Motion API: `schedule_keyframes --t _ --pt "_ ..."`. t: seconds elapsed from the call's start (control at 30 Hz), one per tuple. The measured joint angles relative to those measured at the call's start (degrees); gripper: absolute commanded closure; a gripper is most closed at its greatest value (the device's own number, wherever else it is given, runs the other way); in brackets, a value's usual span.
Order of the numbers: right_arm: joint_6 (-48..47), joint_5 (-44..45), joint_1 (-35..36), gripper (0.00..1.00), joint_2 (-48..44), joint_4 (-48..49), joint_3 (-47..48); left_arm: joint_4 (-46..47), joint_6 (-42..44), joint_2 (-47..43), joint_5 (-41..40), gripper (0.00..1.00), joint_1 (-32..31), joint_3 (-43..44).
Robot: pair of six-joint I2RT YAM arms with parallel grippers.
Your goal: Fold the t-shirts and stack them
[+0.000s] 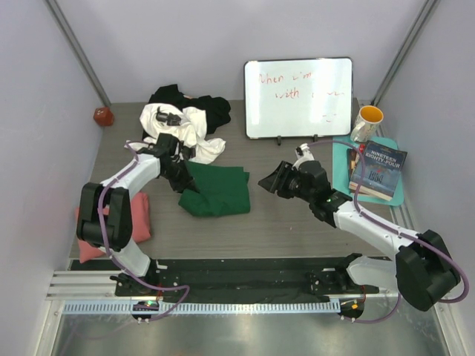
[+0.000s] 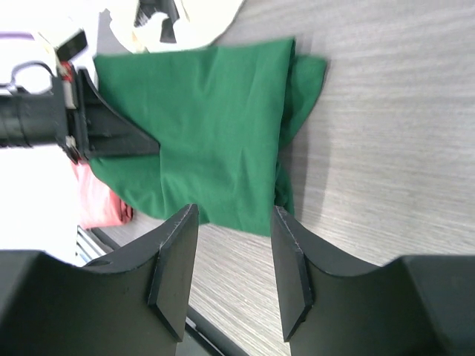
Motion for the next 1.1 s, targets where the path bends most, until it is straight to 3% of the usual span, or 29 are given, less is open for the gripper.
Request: schedule_keyframes --t 0.6,1.1 --pt "-2.12 -0.35 -4.00 0.52 -1.22 -6.38 5.20 -12.92 6.08 -2.49 -10.47 1.00 8.37 2.54" --pt "-2.19 -2.91 -5.62 0.52 0.02 -6.40 5.20 -23.52 7.02 -10.69 -22.29 1.00 9.53 8.74"
